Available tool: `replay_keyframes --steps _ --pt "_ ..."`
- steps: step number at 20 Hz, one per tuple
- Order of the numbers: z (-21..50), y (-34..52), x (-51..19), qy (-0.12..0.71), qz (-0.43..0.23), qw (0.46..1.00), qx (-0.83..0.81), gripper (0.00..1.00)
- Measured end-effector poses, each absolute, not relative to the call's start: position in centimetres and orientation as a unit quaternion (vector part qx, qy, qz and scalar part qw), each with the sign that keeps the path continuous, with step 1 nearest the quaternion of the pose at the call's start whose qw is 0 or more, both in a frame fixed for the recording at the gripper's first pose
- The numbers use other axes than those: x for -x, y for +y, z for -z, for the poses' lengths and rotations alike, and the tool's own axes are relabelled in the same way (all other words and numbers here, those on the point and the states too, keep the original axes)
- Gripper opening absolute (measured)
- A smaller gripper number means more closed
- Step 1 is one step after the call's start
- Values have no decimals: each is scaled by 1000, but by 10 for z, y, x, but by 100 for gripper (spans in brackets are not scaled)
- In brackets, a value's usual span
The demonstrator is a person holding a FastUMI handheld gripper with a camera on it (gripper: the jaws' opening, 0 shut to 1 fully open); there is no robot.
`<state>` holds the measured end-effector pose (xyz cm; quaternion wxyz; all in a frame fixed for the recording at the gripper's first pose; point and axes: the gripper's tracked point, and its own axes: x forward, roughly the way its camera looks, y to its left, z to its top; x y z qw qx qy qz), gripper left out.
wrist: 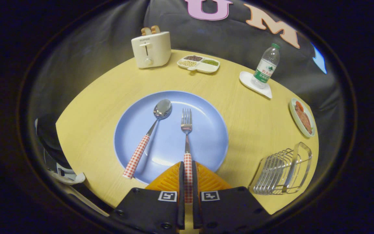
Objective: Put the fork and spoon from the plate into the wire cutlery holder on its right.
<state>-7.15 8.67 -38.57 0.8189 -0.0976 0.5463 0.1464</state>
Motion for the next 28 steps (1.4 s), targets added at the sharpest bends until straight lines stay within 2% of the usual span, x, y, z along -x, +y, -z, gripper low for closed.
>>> replay_keyframes --steps 9,16,28 --pt "325 58 55 527 -170 826 100 13" --pt "283 0 42 524 -174 826 114 13" --pt "256 -119 74 594 -212 753 188 13"
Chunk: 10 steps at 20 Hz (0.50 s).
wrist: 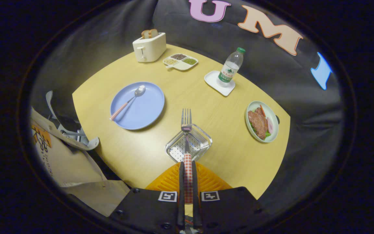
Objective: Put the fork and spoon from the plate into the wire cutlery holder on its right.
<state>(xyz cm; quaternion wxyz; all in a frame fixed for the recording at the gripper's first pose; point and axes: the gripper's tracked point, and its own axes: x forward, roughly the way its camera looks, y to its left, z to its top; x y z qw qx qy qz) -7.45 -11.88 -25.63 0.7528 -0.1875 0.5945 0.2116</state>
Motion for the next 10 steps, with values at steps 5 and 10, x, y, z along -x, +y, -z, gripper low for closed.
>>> replay_keyframes --steps 5,10 --pt "272 -135 89 639 -225 709 198 13" --pt "276 -134 97 681 -226 673 180 13"
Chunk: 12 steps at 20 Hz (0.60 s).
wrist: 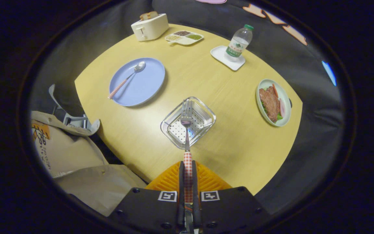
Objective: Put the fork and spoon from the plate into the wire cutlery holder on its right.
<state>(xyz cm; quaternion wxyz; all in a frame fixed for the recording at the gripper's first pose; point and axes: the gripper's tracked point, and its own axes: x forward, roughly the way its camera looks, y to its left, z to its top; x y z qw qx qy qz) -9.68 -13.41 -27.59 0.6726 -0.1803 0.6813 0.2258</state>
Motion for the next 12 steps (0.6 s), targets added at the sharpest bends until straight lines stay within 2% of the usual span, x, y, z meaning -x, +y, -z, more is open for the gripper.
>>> replay_keyframes --steps 12 --pt "291 -135 96 726 -222 617 210 13"
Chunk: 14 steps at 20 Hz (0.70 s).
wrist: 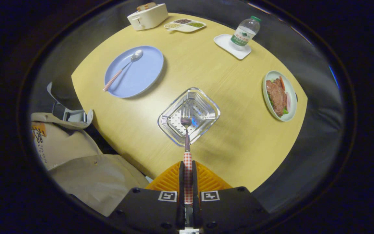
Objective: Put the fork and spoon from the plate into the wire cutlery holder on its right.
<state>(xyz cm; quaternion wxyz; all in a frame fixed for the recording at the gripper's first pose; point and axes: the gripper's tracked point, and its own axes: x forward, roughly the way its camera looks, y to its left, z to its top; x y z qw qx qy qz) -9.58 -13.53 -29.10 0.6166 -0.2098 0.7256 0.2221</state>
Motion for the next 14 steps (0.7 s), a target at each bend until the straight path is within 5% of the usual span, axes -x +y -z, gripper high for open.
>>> replay_keyframes --steps 9,14 --pt "309 -130 81 751 -199 590 218 14" --pt "313 -116 70 735 -193 620 195 23"
